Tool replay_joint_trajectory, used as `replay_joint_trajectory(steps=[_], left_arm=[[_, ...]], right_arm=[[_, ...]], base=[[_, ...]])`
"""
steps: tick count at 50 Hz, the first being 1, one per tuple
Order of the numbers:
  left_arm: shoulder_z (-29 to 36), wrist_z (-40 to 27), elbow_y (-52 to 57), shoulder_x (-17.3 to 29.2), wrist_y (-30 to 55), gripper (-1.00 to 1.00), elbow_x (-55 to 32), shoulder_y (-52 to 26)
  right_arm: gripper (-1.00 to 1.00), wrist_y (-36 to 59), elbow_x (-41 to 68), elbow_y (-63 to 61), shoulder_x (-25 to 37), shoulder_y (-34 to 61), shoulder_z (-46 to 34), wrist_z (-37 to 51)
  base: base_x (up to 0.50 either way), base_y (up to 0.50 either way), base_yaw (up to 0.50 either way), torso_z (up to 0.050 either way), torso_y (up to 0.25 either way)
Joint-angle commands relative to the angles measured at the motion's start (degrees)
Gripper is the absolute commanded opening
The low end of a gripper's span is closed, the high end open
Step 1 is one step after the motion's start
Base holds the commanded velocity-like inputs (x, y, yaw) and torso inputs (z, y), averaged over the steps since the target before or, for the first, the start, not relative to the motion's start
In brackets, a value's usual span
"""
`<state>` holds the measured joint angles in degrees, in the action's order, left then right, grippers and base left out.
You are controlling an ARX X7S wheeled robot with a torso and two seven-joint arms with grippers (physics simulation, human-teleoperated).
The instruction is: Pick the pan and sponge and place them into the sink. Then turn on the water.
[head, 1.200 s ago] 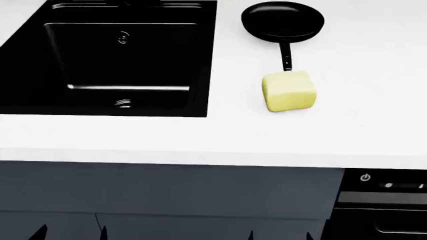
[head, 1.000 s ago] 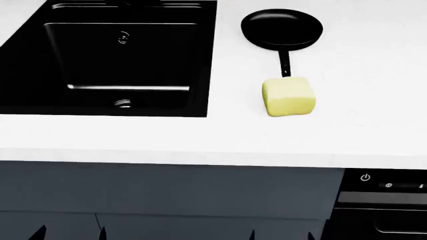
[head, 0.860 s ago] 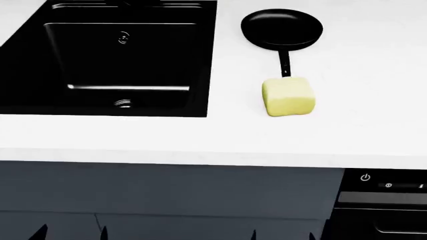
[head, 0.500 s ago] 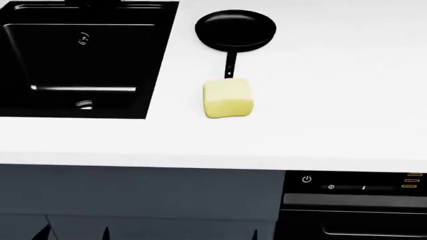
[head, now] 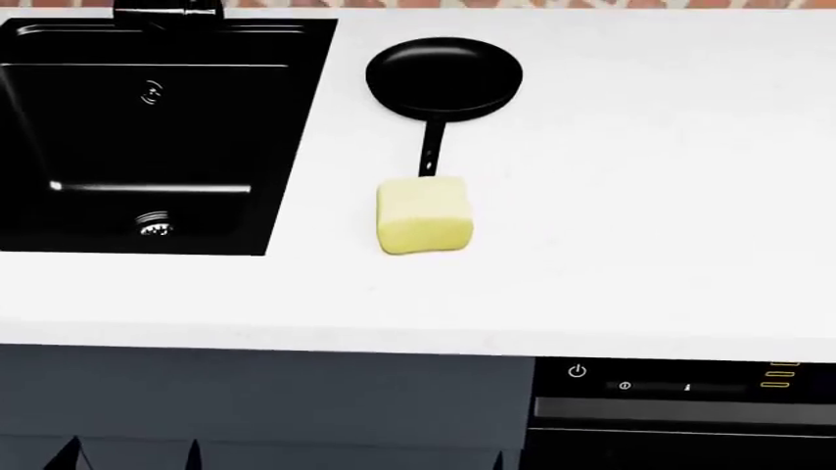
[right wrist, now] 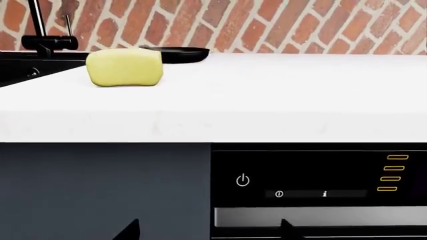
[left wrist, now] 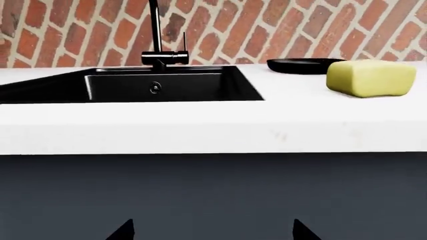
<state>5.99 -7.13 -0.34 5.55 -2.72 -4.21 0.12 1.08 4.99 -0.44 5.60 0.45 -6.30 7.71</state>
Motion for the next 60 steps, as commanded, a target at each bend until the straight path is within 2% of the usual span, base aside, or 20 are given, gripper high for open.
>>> replay_joint_trajectory(steps=[1,18,19,20,37,39,40,45,47,56,60], left_arm=[[1.4,-1.6,-0.4,0.5,-1.3,1.0,1.1,-0.3],[2.2,-1.7,0.0,1.2,-0.6,1.0,-1.3,-0.4],[2.4,-2.3,0.2,1.2,0.4,1.0,-0.6,-0.7],[1.7,-1.1,0.7,1.0,0.5,1.0,-3.5,-0.5],[2.7,-1.4,0.5,1.4,1.9,1.0,-5.5,-1.6],[1.3,-0.5,1.2,1.0,4.2,1.0,-10.0,-1.6],[1.6,-2.4,2.5,1.8,5.3,1.0,-7.3,-1.5],[1.6,-1.8,7.4,3.3,8.9,1.0,-9.2,-2.6],[0.4,-1.0,11.2,4.4,12.7,1.0,-13.0,-2.7],[0.6,-1.5,20.5,8.1,21.9,1.0,-15.5,-6.0],[2.6,-3.1,21.0,8.4,27.8,1.0,-14.7,-11.8]], right_arm=[[1.0,0.3,0.6,0.1,0.7,0.2,-0.9,0.8],[1.0,0.2,1.2,-0.1,1.5,0.1,-2.0,1.8],[1.0,0.3,1.3,0.0,1.5,0.1,-2.0,1.8],[1.0,0.2,1.4,0.0,1.6,0.1,-2.1,1.9],[1.0,0.4,2.4,0.3,2.1,0.6,-3.0,2.3],[1.0,0.6,4.4,-0.4,1.9,0.4,-2.4,1.9],[1.0,-0.1,6.2,-1.2,1.5,0.1,-1.8,1.4],[1.0,6.0,7.8,-8.1,2.7,0.4,-2.1,2.0],[1.0,7.9,7.1,-10.8,3.7,1.5,-2.4,2.4],[1.0,19.5,7.7,-22.4,8.6,5.3,-1.1,4.3],[1.0,27.8,10.7,-28.6,12.0,9.4,1.1,3.6]], base=[[0.0,0.0,0.0,0.05,0.0],[0.0,0.0,0.0,0.05,0.0],[0.0,0.0,0.0,0.019,0.0],[0.0,0.0,0.0,0.0,0.0],[0.0,0.0,0.0,0.0,0.0],[0.0,0.0,0.0,0.0,0.0],[0.0,0.0,0.0,0.0,0.0],[0.0,0.0,0.0,0.0,0.0],[0.0,0.0,0.0,0.0,0.0],[0.0,0.0,0.0,0.0,0.0],[0.0,0.0,0.0,0.0,0.0]])
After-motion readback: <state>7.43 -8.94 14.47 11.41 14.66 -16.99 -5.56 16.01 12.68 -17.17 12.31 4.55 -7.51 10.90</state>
